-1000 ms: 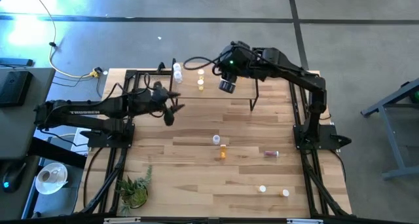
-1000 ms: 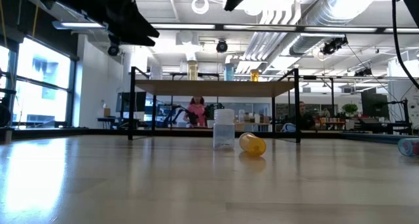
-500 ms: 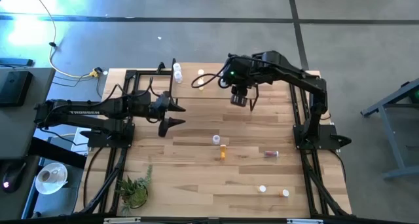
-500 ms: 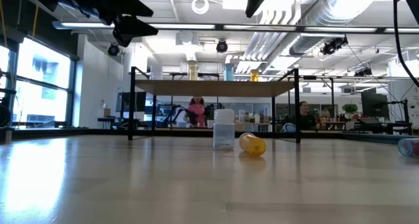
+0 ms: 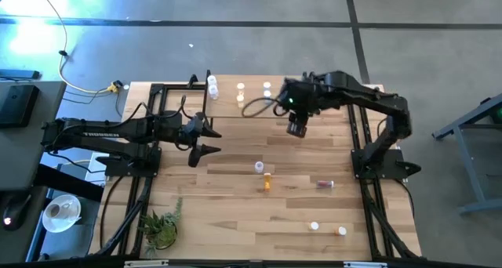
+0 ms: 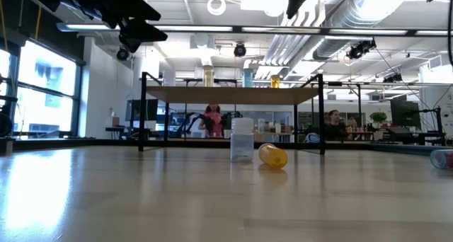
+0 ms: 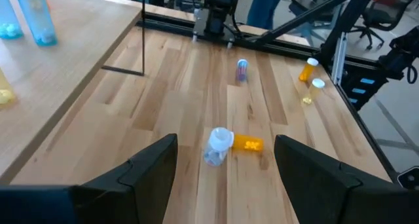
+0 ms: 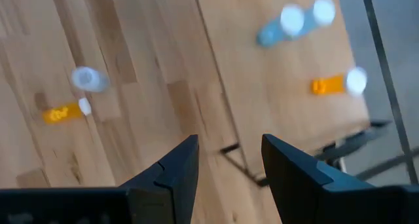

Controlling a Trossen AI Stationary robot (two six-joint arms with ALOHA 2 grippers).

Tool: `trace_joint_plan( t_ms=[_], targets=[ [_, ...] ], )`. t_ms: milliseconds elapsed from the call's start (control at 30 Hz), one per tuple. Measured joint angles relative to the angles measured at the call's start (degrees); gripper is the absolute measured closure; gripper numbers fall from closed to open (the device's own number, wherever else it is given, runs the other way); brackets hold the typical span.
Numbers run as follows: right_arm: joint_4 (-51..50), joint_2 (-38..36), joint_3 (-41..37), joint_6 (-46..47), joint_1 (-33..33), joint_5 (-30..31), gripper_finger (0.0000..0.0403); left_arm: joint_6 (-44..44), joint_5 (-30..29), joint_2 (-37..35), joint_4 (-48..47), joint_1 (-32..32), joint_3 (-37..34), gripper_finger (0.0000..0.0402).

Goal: Pick and place medicine bottles onto shelf by color
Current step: Put the bottom orange pill bottle on the shelf aligned with the other orange pill bottle

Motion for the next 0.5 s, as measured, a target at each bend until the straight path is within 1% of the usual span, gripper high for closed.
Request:
trace_joint_plan(
  t_ms=[200,500],
  targets=[
    [6.5,-8.4,-15.2,9.2,3.8,0.5,0.0245,0.0,-0.1,0.0,0.1,0.0,0.0,0.0158],
    [8.9,-17.8,-31.6,27.2,12.0,0.6,0.0245,0.0,-0.2,0.0,0.1,0.0,0.0,0.0158]
  ],
)
